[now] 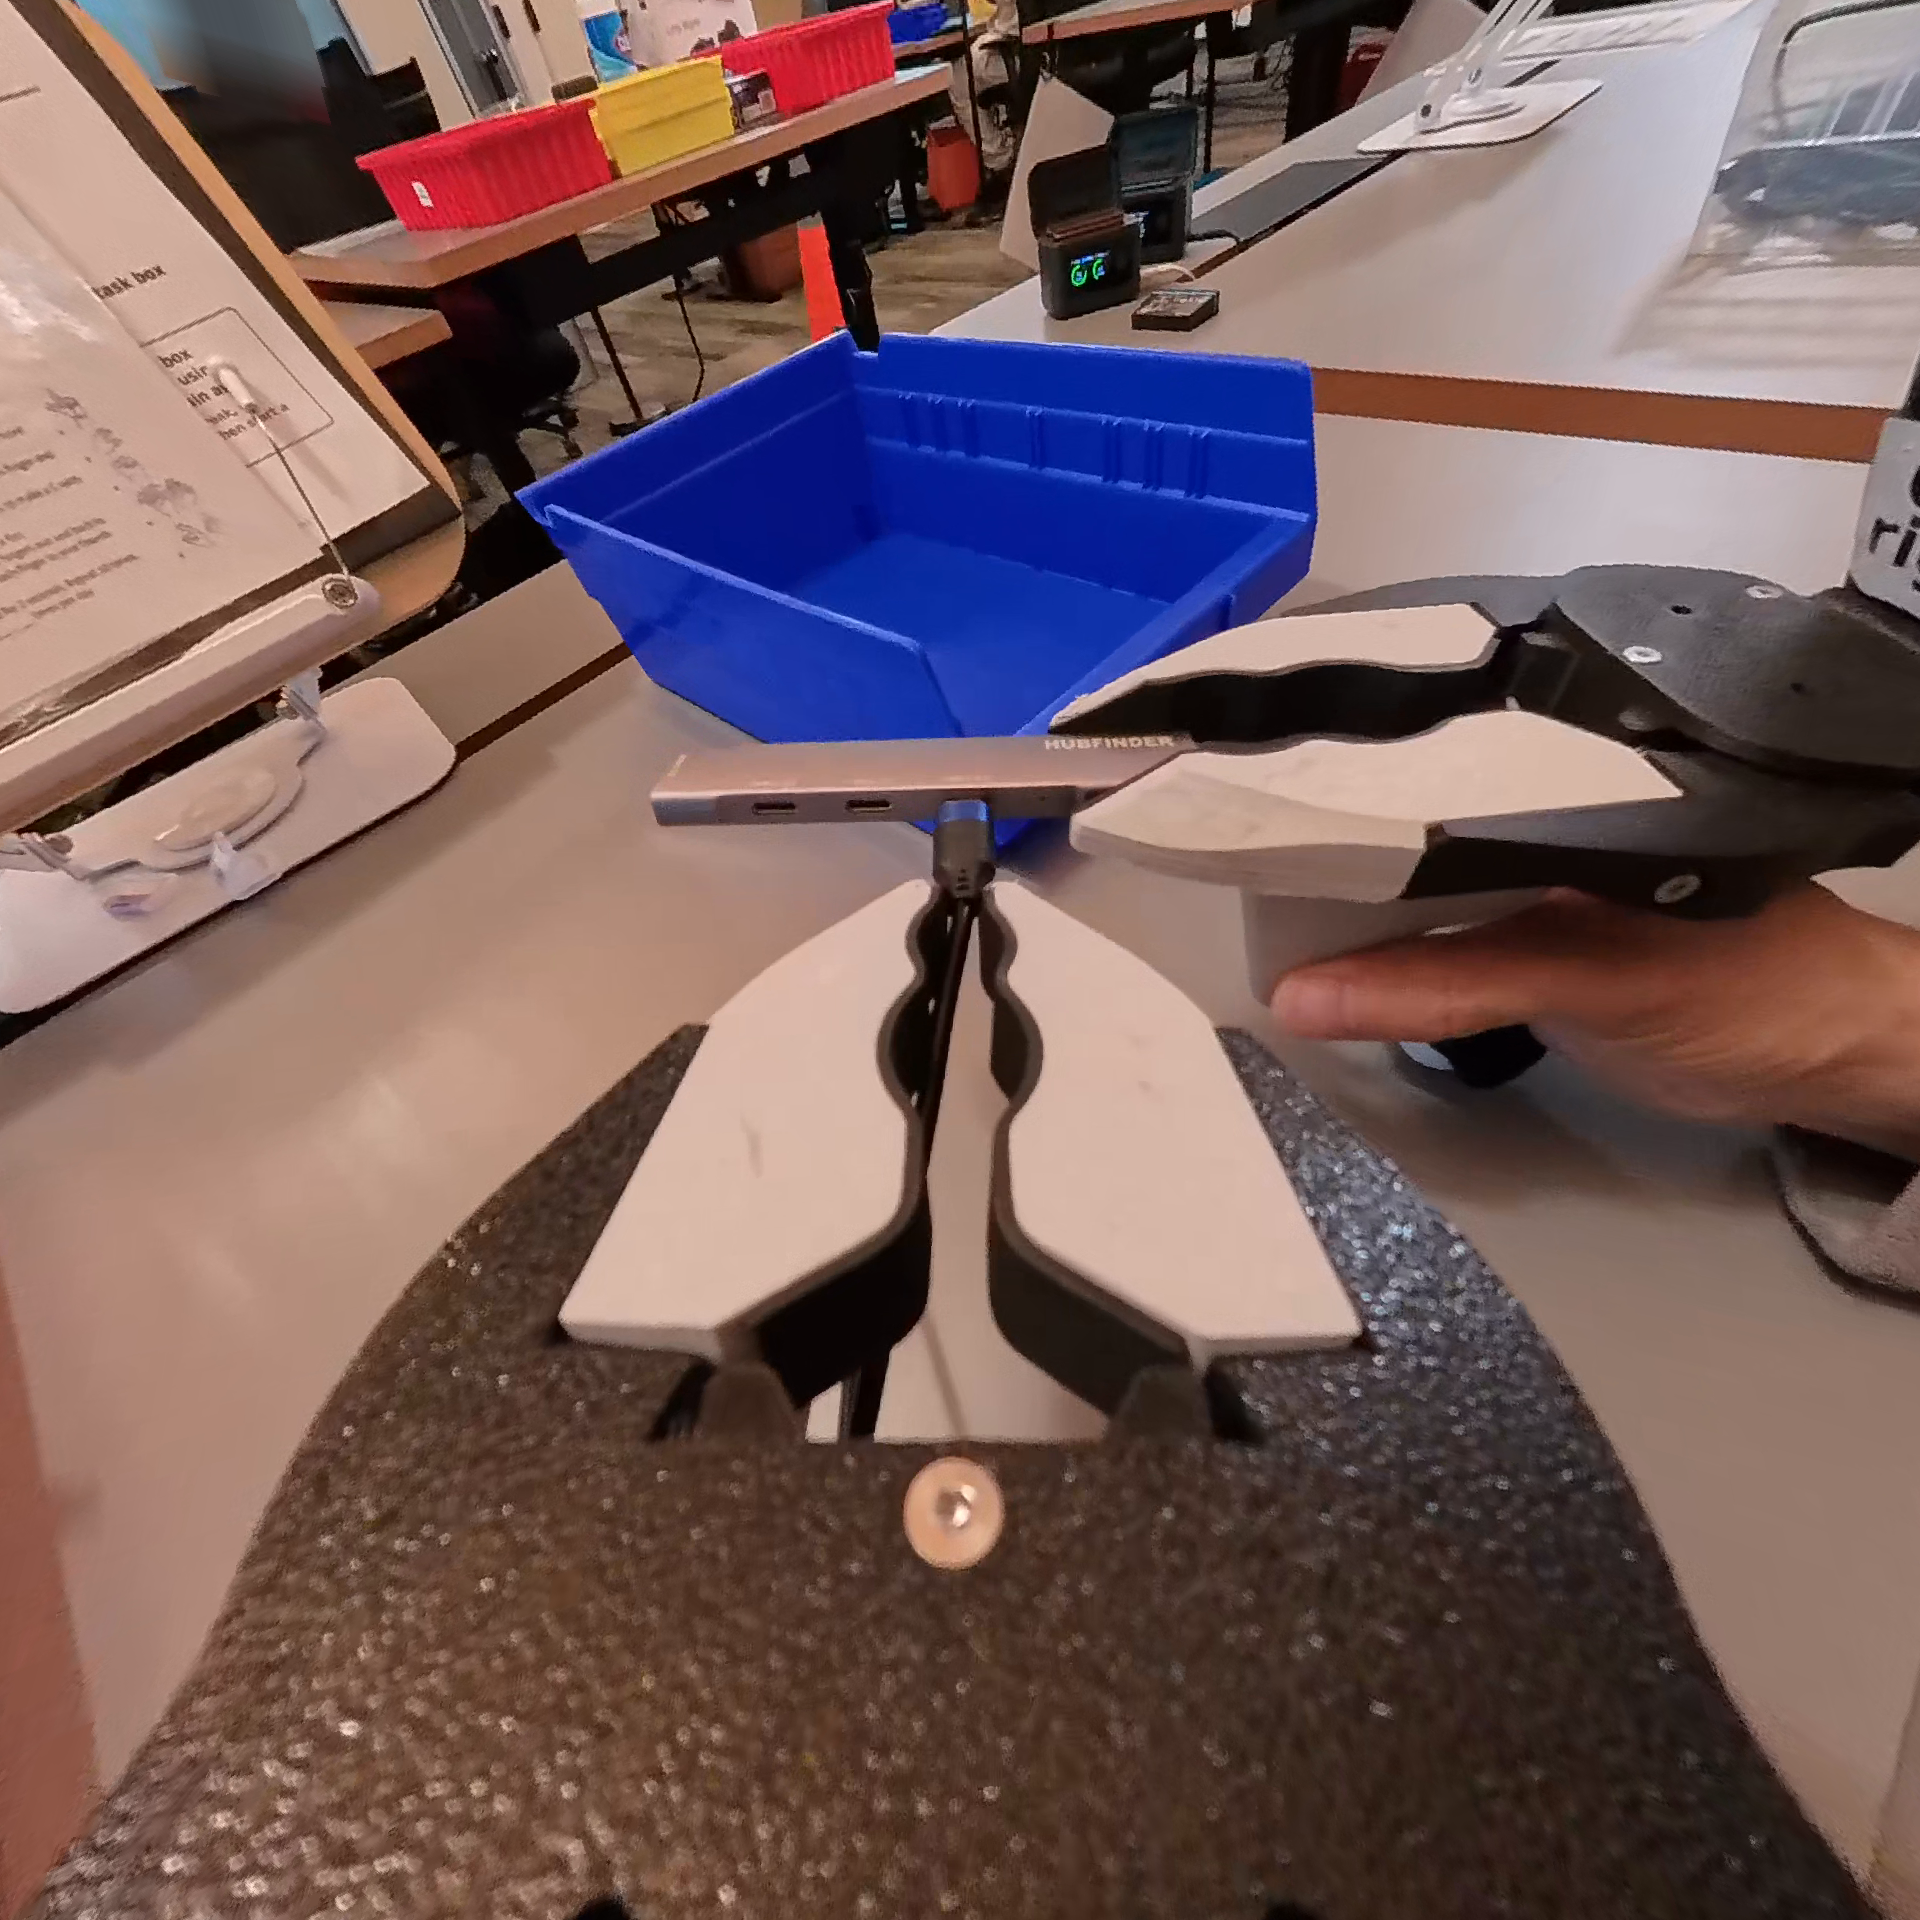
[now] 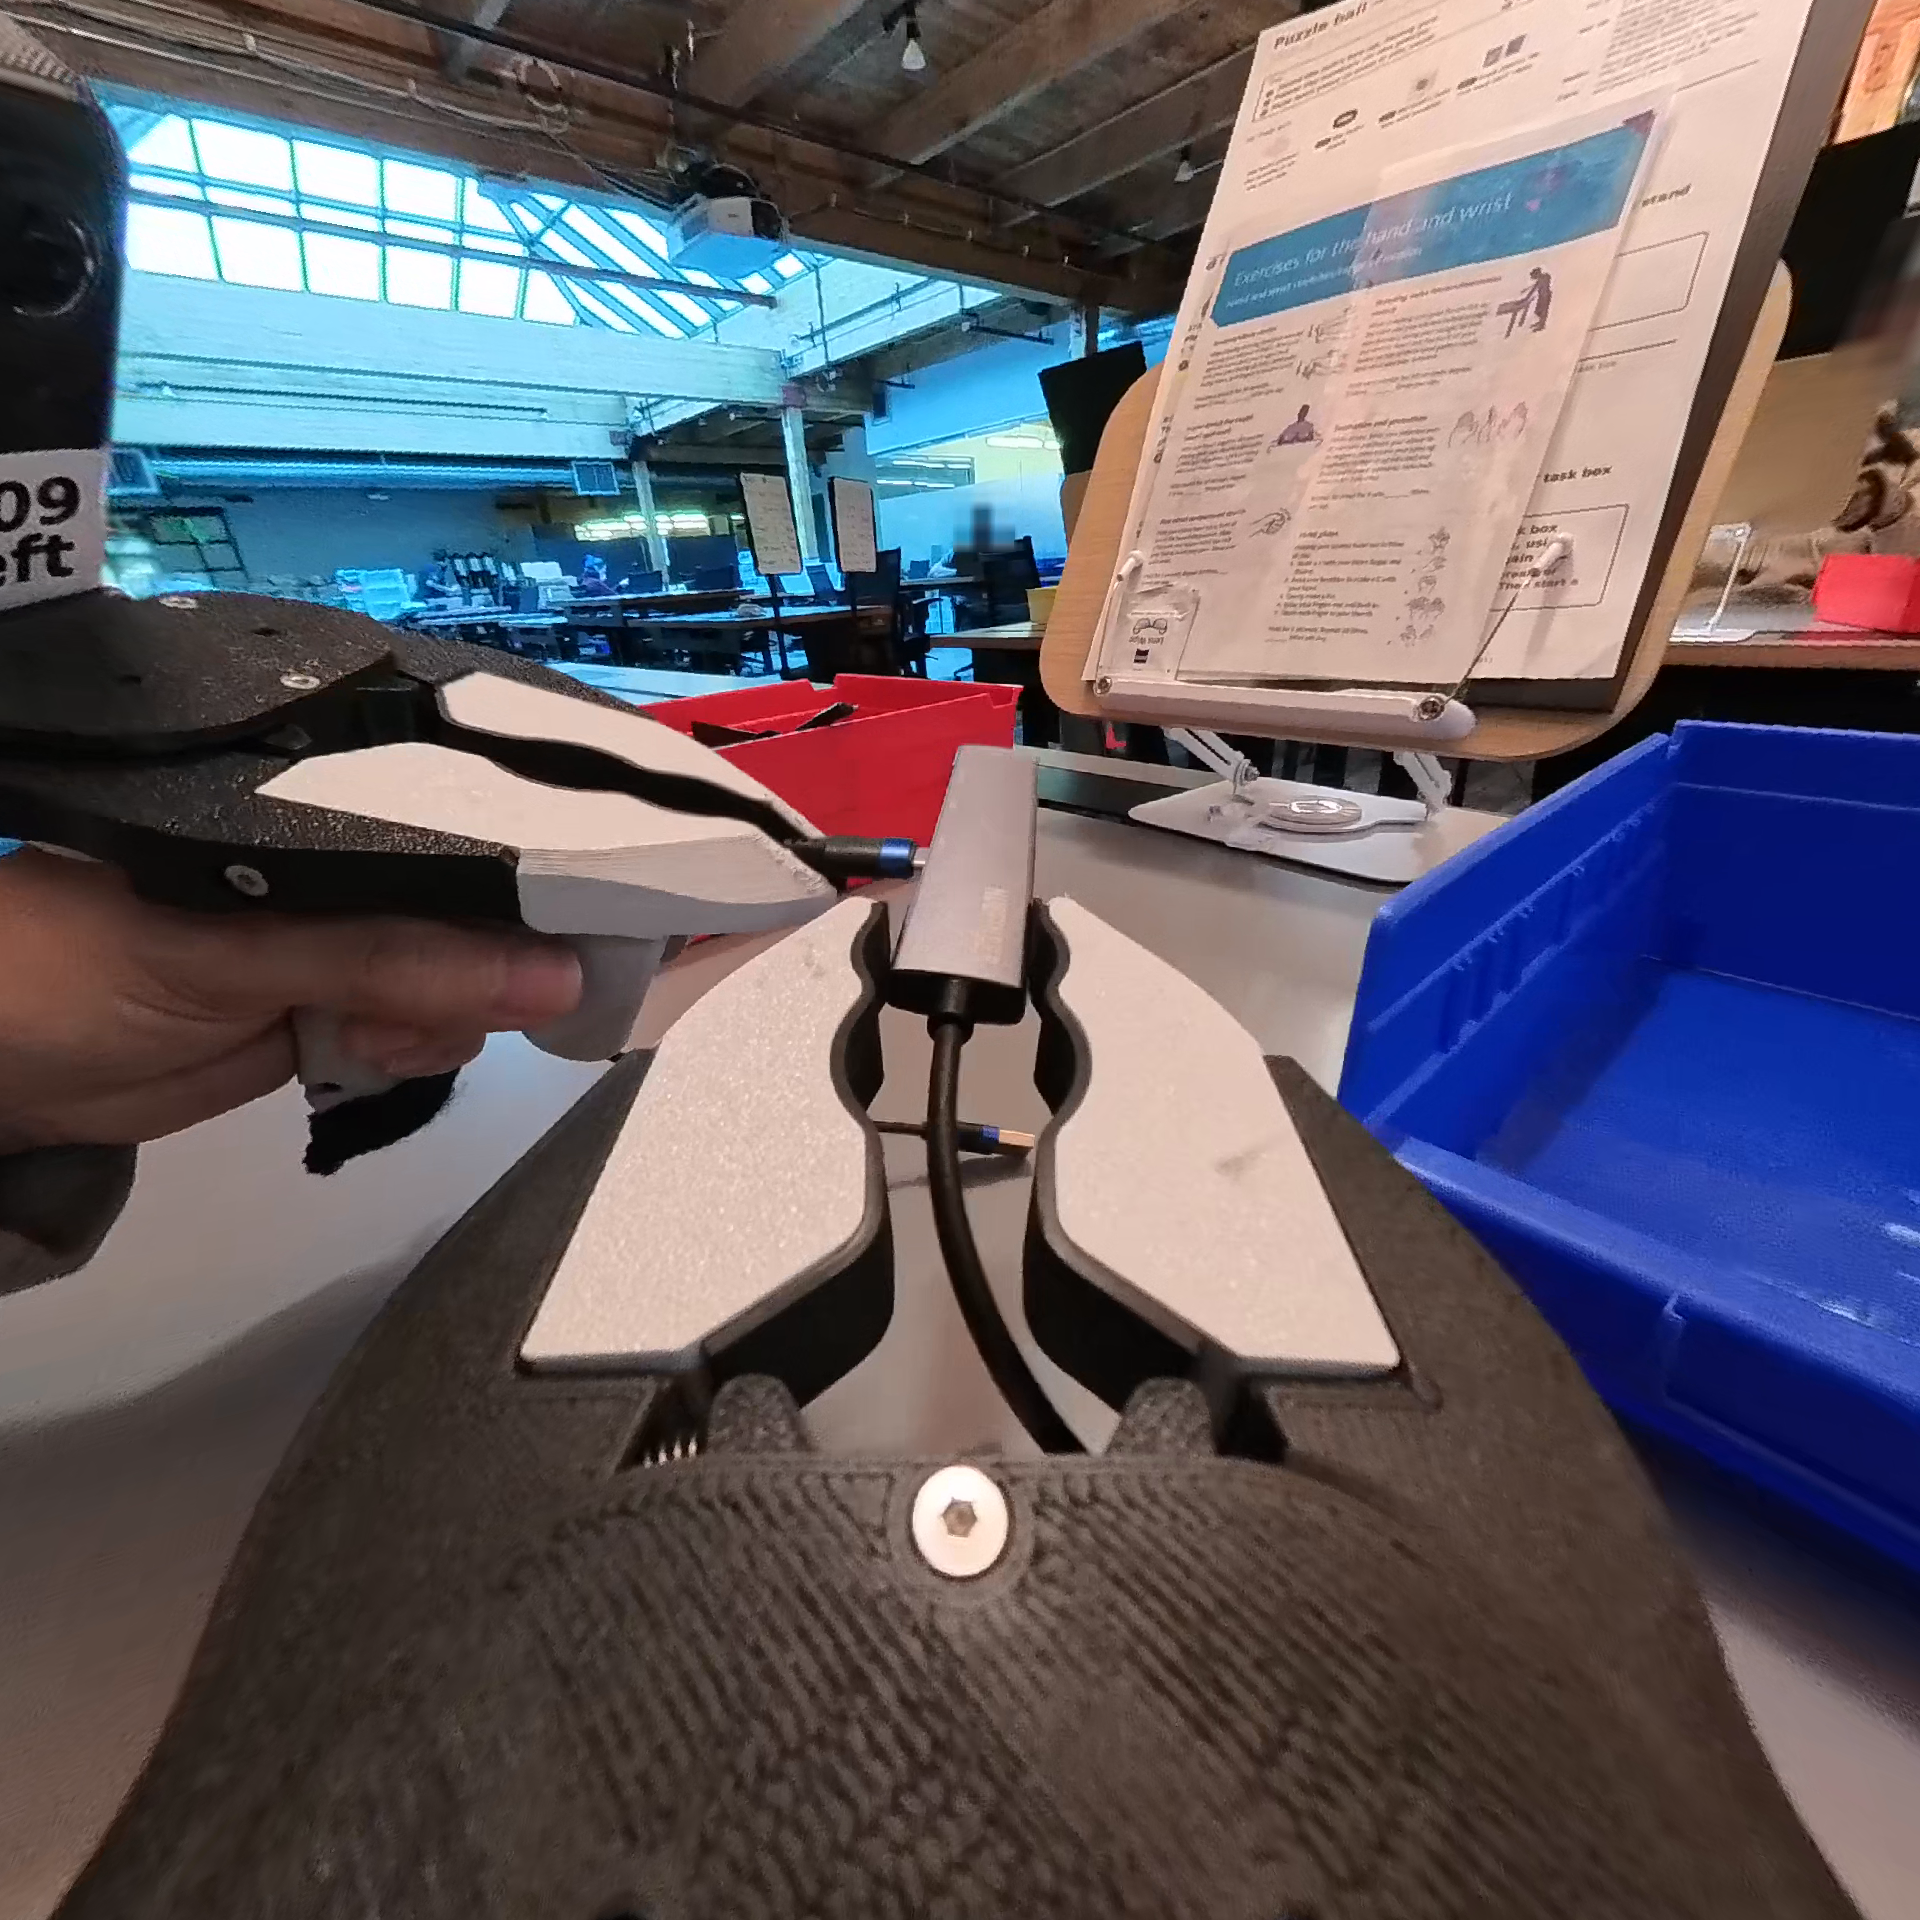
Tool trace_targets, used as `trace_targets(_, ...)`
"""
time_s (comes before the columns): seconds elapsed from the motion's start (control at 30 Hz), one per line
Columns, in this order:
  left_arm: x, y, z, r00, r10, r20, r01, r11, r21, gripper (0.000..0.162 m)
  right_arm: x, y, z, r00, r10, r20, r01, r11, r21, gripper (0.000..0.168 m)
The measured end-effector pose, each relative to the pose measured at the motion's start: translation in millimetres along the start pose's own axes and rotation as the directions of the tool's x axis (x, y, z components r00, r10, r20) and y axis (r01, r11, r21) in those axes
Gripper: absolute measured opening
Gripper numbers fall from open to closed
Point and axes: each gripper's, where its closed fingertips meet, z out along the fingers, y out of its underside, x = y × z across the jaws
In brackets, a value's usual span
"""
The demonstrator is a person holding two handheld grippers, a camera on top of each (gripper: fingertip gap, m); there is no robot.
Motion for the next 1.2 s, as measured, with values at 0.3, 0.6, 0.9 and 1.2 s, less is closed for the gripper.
trace_targets(0.3,-1,-1,-1,1.000,-0.015,0.013,0.015,1.000,0.017,0.005,-2,0,0,0.999,0.029,0.017,-0.029,1.000,0.004,0.027)
trace_targets(0.6,-12,-10,-8,0.963,0.224,0.147,-0.212,0.973,-0.095,0.000,-16,15,10,0.977,-0.197,-0.085,0.185,0.974,-0.126,0.010)
trace_targets(0.9,-2,13,-12,0.998,0.056,-0.008,-0.057,0.998,-0.031,0.008,-16,26,14,0.972,-0.225,-0.064,0.208,0.957,-0.202,0.009)
trace_targets(1.2,-64,-41,-68,0.832,-0.546,-0.094,0.554,0.826,0.107,0.058,-15,16,8,0.751,-0.636,-0.179,0.595,0.769,-0.234,0.009)
